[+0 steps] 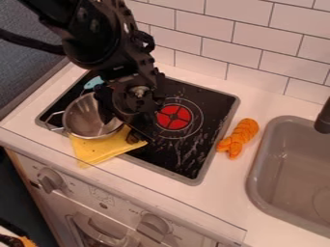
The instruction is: Put the silver pot on the yellow cloth.
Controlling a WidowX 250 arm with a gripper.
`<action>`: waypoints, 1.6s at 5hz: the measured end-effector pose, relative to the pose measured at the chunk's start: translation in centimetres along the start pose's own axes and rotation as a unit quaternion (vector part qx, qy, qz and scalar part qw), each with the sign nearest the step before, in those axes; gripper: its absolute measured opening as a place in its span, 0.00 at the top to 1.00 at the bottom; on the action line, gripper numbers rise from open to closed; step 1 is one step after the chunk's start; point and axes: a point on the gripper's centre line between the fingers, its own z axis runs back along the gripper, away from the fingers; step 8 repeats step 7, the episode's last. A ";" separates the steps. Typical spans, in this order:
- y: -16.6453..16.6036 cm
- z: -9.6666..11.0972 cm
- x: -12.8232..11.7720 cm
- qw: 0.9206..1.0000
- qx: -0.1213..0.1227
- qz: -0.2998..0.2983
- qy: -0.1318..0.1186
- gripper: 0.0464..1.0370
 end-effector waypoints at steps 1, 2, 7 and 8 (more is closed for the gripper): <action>0.6 1.4 0.7 0.999 -0.039 0.004 -0.035 0.03; 1.2 3.4 1.3 0.995 -0.083 0.014 -0.051 0.03; 2.7 11.2 5.8 0.983 -0.144 0.064 -0.098 0.04; 2.7 11.2 5.8 0.983 -0.144 0.064 -0.098 0.04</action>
